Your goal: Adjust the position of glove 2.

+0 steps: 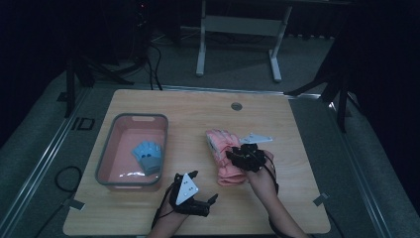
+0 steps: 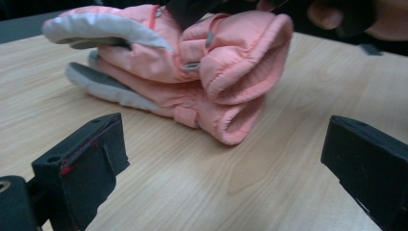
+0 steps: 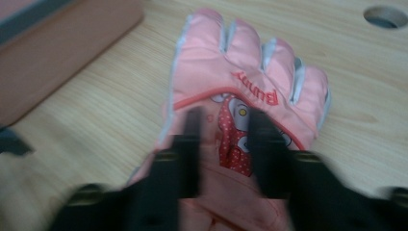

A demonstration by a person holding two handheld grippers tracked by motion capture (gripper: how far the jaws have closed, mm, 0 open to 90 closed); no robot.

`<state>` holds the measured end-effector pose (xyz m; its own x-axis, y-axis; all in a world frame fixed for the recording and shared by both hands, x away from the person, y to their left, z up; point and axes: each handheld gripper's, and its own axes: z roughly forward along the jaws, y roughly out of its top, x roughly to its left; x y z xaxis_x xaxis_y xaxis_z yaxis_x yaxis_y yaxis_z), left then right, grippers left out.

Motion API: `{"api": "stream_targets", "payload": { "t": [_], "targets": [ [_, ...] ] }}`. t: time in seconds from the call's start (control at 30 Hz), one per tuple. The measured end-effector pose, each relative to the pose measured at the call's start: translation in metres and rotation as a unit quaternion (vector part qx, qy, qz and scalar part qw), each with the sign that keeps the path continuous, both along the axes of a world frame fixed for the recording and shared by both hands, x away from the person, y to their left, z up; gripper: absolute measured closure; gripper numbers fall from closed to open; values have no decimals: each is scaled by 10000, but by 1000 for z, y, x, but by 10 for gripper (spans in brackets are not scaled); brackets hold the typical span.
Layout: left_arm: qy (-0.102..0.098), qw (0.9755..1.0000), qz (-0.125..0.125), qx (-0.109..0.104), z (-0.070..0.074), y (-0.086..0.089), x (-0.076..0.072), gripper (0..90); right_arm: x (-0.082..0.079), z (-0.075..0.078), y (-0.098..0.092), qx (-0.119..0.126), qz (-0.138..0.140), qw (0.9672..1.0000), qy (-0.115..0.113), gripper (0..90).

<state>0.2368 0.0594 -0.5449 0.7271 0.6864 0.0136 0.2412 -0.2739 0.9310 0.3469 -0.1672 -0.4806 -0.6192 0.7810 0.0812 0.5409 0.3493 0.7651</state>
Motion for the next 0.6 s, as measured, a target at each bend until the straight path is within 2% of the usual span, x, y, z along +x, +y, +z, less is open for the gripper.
{"api": "stream_targets", "payload": {
  "t": [0.03, 0.07, 0.13, 0.2, 0.23, 0.27, 0.3, 0.33, 0.4, 0.47, 0.5, 0.53, 0.6],
  "targets": [
    [38, 9999, 52, -76, 4, -1, 0, 22, -2, 4, -5, 50, 65, 9998, -156, 457],
    [38, 9999, 52, -76, 4, -1, 0, 22, -2, 4, -5, 50, 65, 9998, -156, 457],
    [114, 9998, 69, -176, 9, -1, 0, 22, -5, 10, -14, 129, 61, 9990, -417, 316],
    [172, 9995, 128, -250, 15, -2, 1, 22, -7, 16, -25, 263, 140, 9982, -526, 181],
    [260, 9993, 149, -239, 19, -2, 2, 41, -7, 19, -30, 286, 158, 9978, -579, 146],
    [392, 9989, 115, -232, 23, -3, 3, 41, -8, 22, -35, 302, 185, 9972, -651, 130],
    [475, 9987, 94, -176, 27, -5, 4, 45, -8, 25, -46, 140, 187, 9955, -921, 138],
    [509, 9985, 110, -155, 31, -6, 5, 45, -9, 26, -51, 46, 261, 9945, -1010, 135],
    [522, 9984, 137, -182, 38, -9, 8, 46, -9, 27, -56, -19, 300, 9936, -1091, 135],
    [469, 9985, 208, -186, 46, -11, 14, 55, -7, 27, -70, -131, 282, 9903, -1352, 130],
    [453, 9986, 233, -165, 51, -13, 18, 55, -7, 27, -70, -131, 282, 9903, -1352, 130],
    [417, 9987, 254, -160, 55, -14, 22, 66, -7, 29, -77, -1, 288, 9906, -1334, 133],
    [297, 9990, 316, -110, 65, -18, 30, 77, -7, 29, -80, -8, 273, 9910, -1309, 135]
  ]
}}
